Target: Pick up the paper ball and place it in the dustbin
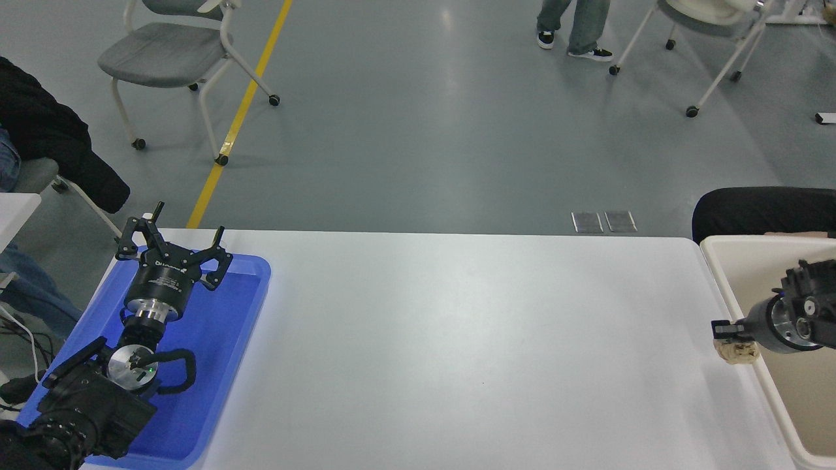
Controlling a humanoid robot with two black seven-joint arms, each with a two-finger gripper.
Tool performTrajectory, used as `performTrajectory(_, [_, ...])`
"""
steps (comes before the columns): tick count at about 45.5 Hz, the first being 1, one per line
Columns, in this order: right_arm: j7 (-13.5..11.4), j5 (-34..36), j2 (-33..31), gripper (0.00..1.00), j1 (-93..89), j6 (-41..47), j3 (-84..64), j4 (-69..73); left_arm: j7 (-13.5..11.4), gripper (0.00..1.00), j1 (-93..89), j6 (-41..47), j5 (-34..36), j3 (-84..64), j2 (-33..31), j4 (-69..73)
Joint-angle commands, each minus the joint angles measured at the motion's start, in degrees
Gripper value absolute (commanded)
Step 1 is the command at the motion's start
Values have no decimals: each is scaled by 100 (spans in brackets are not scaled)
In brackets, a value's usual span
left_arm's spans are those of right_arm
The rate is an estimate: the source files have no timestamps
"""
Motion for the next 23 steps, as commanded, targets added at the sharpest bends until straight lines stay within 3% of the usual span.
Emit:
performTrajectory(1, [7, 290, -284, 0, 2534, 25, -1858, 1548, 0, 100, -2, 0, 1, 0, 0, -1])
performTrajectory(11, [7, 554, 14, 0, 5207, 218, -3538, 3334, 0, 100, 16, 0, 1, -9, 35, 17])
performTrajectory(23, [7, 1089, 594, 0, 5789, 412, -3582, 3528, 0, 100, 16, 0, 1, -9, 35, -1])
